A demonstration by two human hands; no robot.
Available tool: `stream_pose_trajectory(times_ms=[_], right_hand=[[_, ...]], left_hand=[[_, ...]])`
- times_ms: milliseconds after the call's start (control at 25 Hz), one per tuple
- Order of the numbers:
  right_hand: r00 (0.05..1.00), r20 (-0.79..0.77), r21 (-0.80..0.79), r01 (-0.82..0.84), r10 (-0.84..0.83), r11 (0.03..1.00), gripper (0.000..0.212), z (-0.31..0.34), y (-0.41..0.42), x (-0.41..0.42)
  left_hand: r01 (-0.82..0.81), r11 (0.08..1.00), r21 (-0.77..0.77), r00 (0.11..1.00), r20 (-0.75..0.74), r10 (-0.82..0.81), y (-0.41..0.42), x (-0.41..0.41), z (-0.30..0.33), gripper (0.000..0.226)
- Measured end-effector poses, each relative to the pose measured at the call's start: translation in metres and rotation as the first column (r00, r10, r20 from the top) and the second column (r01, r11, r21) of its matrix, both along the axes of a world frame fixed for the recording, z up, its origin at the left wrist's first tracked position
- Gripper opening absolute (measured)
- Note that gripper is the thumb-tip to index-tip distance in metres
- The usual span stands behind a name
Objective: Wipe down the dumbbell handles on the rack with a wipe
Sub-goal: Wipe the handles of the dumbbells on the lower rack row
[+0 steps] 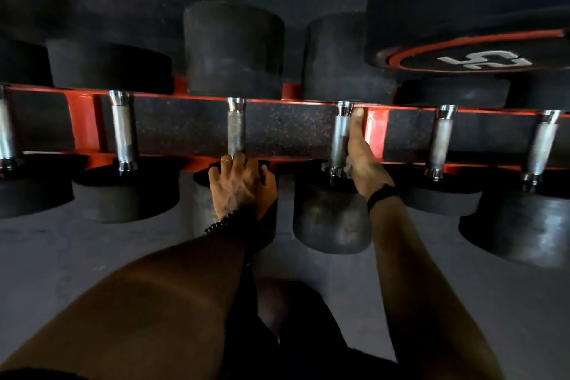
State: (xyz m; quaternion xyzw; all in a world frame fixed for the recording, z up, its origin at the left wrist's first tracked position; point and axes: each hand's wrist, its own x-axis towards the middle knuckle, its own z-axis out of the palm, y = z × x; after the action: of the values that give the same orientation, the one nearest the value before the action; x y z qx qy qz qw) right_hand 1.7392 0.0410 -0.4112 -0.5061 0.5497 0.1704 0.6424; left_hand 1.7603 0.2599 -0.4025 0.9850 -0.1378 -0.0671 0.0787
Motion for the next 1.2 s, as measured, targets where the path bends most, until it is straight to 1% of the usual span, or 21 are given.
stream_pose_trajectory(times_ms=[80, 120, 160, 200, 240, 320, 400, 480, 560, 640, 680, 760, 840, 880, 960, 1000, 1040, 1080, 1120, 1160, 1200], right_hand=[[0.990, 0.060, 0.176, 0.115, -0.127, 0.978, 0.087, -0.001, -0.004, 0.002], [0.989, 0.058, 0.170, 0.124, -0.135, 0.978, 0.079, 0.002, -0.003, 0.003], [0.997, 0.016, 0.085, 0.073, -0.074, 0.994, 0.076, 0.001, -0.001, 0.004], [0.999, -0.036, -0.013, 0.009, -0.009, 1.000, 0.077, -0.002, 0.003, 0.002], [0.999, -0.047, -0.086, 0.010, -0.014, 0.996, 0.085, -0.008, 0.006, -0.001], [0.995, 0.063, -0.005, 0.073, -0.073, 0.997, 0.086, -0.013, 0.005, -0.005], [0.981, 0.191, 0.153, -0.049, 0.019, 0.987, 0.046, -0.010, -0.004, -0.005], [0.977, 0.177, 0.173, -0.150, 0.119, 0.973, 0.027, -0.004, -0.006, -0.005], [0.980, 0.143, 0.012, -0.143, 0.140, 0.990, 0.023, -0.002, 0.007, -0.006], [0.984, 0.013, -0.279, -0.167, 0.178, 0.946, 0.031, -0.002, 0.021, -0.004], [0.986, -0.018, -0.316, -0.161, 0.163, 0.935, 0.032, -0.007, 0.020, -0.003], [0.984, 0.030, -0.139, -0.171, 0.177, 0.975, 0.025, -0.007, 0.013, 0.001], [0.971, 0.035, 0.045, -0.237, 0.236, 0.970, 0.018, -0.009, 0.006, 0.005], [0.964, 0.027, 0.057, -0.267, 0.266, 0.962, 0.017, -0.012, 0.003, 0.006], [0.948, -0.001, -0.067, -0.319, 0.319, 0.945, 0.018, -0.016, 0.002, 0.005], [0.932, -0.020, -0.159, -0.360, 0.362, 0.919, 0.019, -0.016, 0.002, 0.002], [0.895, -0.058, -0.258, -0.441, 0.442, 0.860, 0.030, -0.010, 0.001, -0.001], [0.831, -0.121, -0.336, -0.549, 0.543, 0.765, 0.045, -0.007, -0.003, -0.005], [0.759, -0.179, -0.389, -0.639, 0.626, 0.664, 0.052, -0.002, -0.011, -0.012], [0.711, -0.201, -0.413, -0.685, 0.673, 0.600, 0.048, 0.004, -0.020, -0.018], [0.686, -0.207, -0.388, -0.712, 0.698, 0.585, 0.042, 0.010, -0.027, -0.022]], left_hand=[[0.003, 1.000, -0.021, 1.000, 0.012, -0.003, 0.000, -0.002, 0.001, 0.024], [0.003, 1.000, -0.027, 1.000, 0.016, -0.002, 0.000, -0.002, 0.002, 0.024], [-0.002, 1.000, -0.026, 1.000, 0.020, 0.002, 0.000, -0.001, 0.001, 0.024], [-0.007, 1.000, -0.019, 1.000, 0.019, 0.008, 0.000, 0.000, 0.001, 0.024], [-0.005, 1.000, -0.016, 1.000, 0.017, 0.006, 0.000, 0.000, 0.002, 0.024], [0.014, 1.000, -0.015, 1.000, 0.021, -0.014, 0.001, -0.001, 0.001, 0.024], [0.009, 1.000, -0.018, 1.000, 0.013, -0.009, 0.001, 0.001, 0.001, 0.024], [0.007, 0.999, -0.036, 1.000, 0.009, -0.007, 0.001, 0.000, 0.001, 0.025], [0.012, 0.999, -0.040, 1.000, 0.012, -0.011, 0.000, 0.000, 0.003, 0.027], [0.006, 1.000, -0.029, 1.000, -0.003, -0.006, 0.000, 0.001, 0.003, 0.028], [0.003, 1.000, -0.024, 1.000, -0.013, -0.003, 0.000, 0.002, 0.003, 0.029], [0.004, 1.000, -0.030, 1.000, -0.019, -0.004, 0.000, 0.000, 0.003, 0.029], [0.010, 0.999, -0.035, 1.000, -0.010, -0.010, 0.000, -0.001, 0.003, 0.028], [0.007, 0.999, -0.033, 1.000, -0.012, -0.008, 0.000, 0.000, 0.003, 0.028], [0.002, 0.999, -0.036, 1.000, -0.019, -0.002, 0.000, 0.001, 0.003, 0.028], [0.002, 0.999, -0.038, 1.000, -0.019, -0.003, 0.001, 0.001, 0.003, 0.027], [0.002, 0.999, -0.038, 1.000, -0.015, -0.003, 0.001, 0.001, 0.003, 0.027], [-0.002, 0.999, -0.038, 1.000, -0.012, 0.002, 0.001, 0.001, 0.003, 0.027], [-0.010, 0.999, -0.042, 1.000, -0.016, 0.009, 0.000, 0.001, 0.003, 0.027], [-0.017, 0.999, -0.047, 1.000, -0.021, 0.016, 0.000, 0.001, 0.003, 0.027], [-0.020, 0.999, -0.049, 1.000, -0.021, 0.019, 0.000, 0.001, 0.003, 0.027]])
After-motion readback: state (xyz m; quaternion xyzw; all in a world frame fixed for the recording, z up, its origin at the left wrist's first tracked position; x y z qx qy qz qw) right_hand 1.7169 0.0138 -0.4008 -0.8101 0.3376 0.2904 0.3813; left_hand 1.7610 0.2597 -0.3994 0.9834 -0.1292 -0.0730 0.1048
